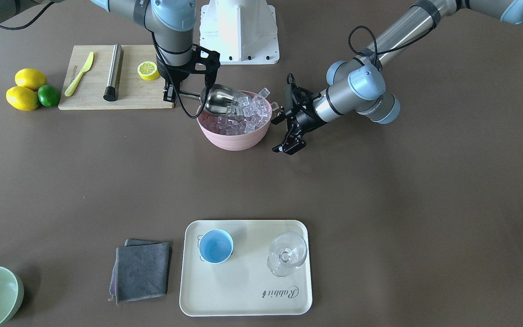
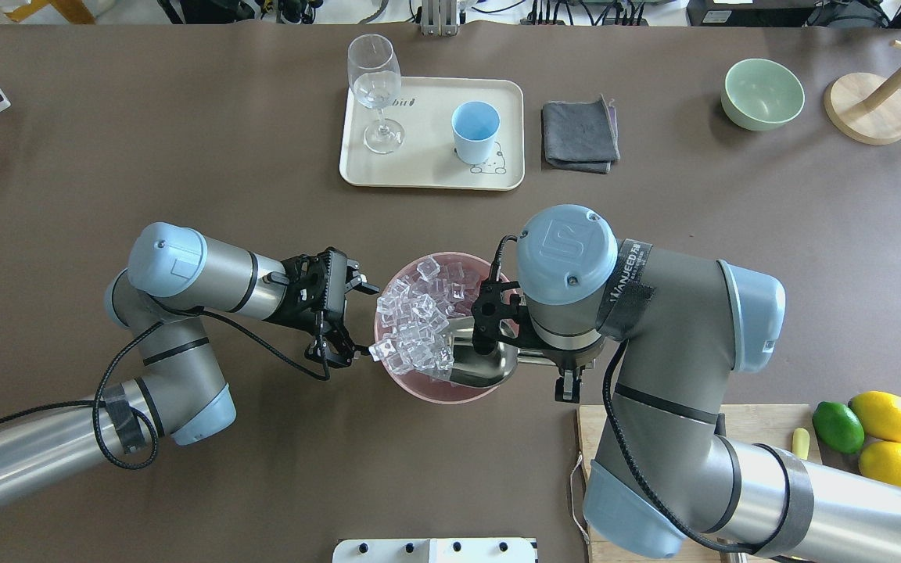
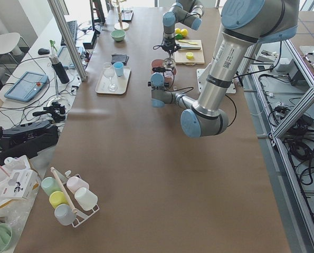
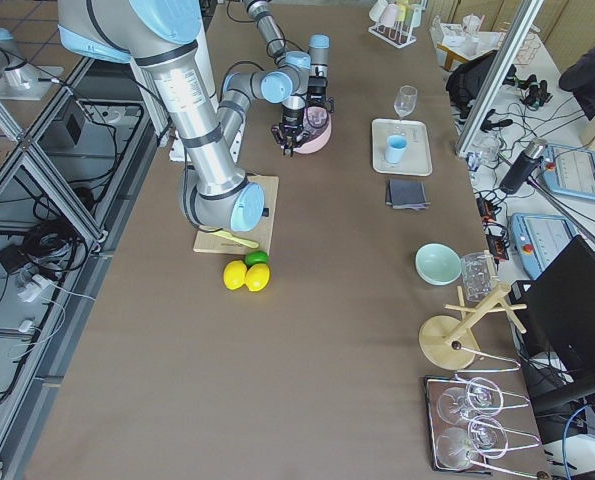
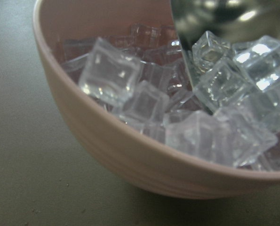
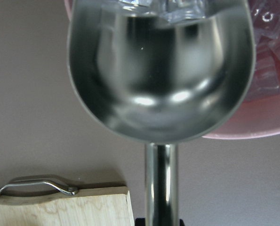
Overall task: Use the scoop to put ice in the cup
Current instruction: 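Scoop ice cubes with the right gripper while the left gripper steadies the bowl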
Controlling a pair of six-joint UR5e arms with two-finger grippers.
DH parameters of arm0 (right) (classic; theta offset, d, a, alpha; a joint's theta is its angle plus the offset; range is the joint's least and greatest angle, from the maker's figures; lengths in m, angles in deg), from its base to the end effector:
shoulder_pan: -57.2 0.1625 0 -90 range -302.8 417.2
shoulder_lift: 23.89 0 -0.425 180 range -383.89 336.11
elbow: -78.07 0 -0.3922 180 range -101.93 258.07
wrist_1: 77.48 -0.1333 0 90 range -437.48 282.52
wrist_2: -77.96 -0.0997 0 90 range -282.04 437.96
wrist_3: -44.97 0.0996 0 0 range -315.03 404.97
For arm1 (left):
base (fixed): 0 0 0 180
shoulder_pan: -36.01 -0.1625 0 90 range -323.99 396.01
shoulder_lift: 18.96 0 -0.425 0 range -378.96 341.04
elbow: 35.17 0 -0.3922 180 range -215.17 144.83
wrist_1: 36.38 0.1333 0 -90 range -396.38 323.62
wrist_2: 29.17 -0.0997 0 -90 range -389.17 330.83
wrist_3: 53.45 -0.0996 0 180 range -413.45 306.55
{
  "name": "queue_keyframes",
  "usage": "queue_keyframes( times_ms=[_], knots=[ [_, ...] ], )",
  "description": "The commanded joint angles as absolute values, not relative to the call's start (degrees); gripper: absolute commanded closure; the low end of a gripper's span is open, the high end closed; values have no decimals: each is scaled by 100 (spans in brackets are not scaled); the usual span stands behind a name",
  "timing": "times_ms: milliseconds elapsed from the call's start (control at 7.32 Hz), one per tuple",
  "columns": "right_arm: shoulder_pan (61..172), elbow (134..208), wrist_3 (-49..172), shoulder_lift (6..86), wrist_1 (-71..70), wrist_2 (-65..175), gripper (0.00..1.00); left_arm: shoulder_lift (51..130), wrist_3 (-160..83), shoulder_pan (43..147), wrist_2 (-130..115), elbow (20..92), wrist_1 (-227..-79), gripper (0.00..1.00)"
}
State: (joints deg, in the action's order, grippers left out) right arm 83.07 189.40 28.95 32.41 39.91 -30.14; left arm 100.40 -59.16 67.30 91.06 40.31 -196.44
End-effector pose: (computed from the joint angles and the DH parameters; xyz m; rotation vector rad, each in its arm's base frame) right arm -0.4888 -0.3508 0.2323 0.3399 -0.5229 -1.4339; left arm 0.5397 -0.4253 0.3408 1.1980 1.1152 1.2734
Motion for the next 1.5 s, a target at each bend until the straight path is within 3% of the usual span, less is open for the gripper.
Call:
queue_keyframes(
  times_ms=[0,1365],
  knots=[
    [8558,18881,2634,3245,3986,-2989,100,10040,-5925,6730,9098,4024,-19652,2],
    [8953,18820,3170,3201,3503,-3320,100,10075,-5934,6660,9027,3989,-19495,2]
  ],
)
